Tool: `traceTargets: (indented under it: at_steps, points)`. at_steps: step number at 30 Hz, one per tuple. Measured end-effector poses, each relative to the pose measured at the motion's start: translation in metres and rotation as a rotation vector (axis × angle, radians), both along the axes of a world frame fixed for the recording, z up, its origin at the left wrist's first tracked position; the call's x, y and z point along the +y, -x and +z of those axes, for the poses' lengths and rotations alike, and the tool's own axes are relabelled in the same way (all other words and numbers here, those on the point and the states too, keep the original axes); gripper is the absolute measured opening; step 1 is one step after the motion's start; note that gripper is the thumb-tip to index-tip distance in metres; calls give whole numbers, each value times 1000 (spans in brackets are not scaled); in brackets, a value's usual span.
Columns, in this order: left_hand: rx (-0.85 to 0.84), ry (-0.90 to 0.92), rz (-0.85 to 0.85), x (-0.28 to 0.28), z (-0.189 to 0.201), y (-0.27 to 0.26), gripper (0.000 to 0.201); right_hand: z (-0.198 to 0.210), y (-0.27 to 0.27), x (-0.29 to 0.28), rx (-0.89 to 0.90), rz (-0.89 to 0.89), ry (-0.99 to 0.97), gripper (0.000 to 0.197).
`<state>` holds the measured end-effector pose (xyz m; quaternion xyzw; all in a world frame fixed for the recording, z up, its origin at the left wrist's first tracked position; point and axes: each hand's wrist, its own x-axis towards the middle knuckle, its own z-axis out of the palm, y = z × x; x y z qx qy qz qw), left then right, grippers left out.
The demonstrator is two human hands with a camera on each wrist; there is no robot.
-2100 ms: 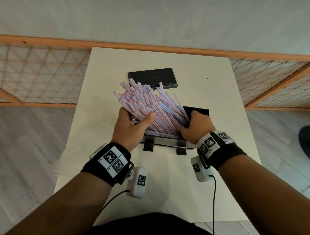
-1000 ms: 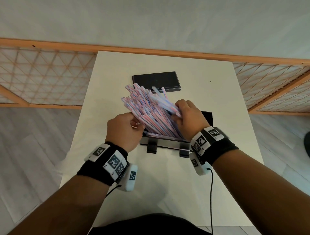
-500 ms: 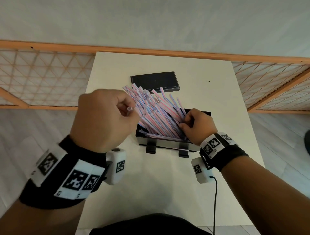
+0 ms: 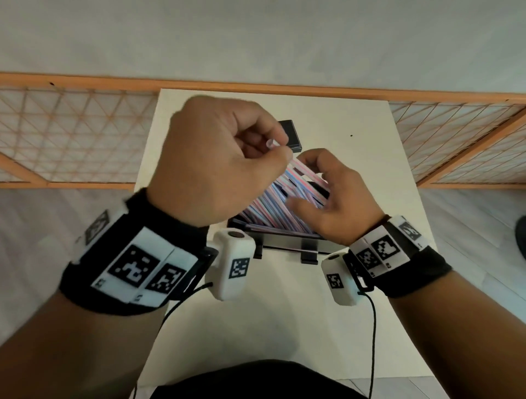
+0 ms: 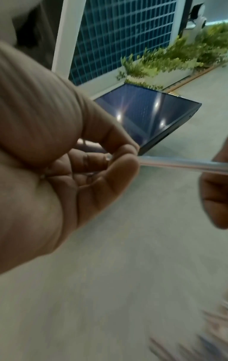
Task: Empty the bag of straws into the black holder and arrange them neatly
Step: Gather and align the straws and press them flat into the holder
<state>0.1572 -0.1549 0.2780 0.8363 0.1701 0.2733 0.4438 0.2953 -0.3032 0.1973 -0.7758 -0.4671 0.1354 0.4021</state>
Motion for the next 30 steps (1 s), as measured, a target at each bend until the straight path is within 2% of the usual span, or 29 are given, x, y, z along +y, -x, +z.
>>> traceTargets:
  at_steps: [2,5,8,11,15,19,22,24,26,30]
  points:
    - [39,65,0,0,-19,-4,5,-8,2,6,-88,-7,31,10]
    - [101,-13,82,-1,-46,0,15,-36,-1,5,-134,-20,176,33]
    - [-26,-32,268,5,-61,12,25,-63,0,-3,-183,-36,361,51]
    - [-140,29,367,19,-74,24,39,-77,8,-3,-199,25,430,59]
    - [-114,47,387,21,-90,29,41,-77,11,-5,-148,45,432,62]
    - [-61,89,251,11,-101,24,32,-68,-6,-7,-89,-193,453,39]
    - [208,66,-10,3,-108,17,15,-69,-27,-2,-123,-320,681,37]
    - [406,-11,-157,-1,-120,12,10,-74,-32,6,-94,-315,772,36]
    - [517,-121,-221,-4,-135,7,15,-81,-29,14,-85,-274,818,33]
    - [514,-199,-201,-10,-151,10,11,-88,-25,23,-97,-198,745,31]
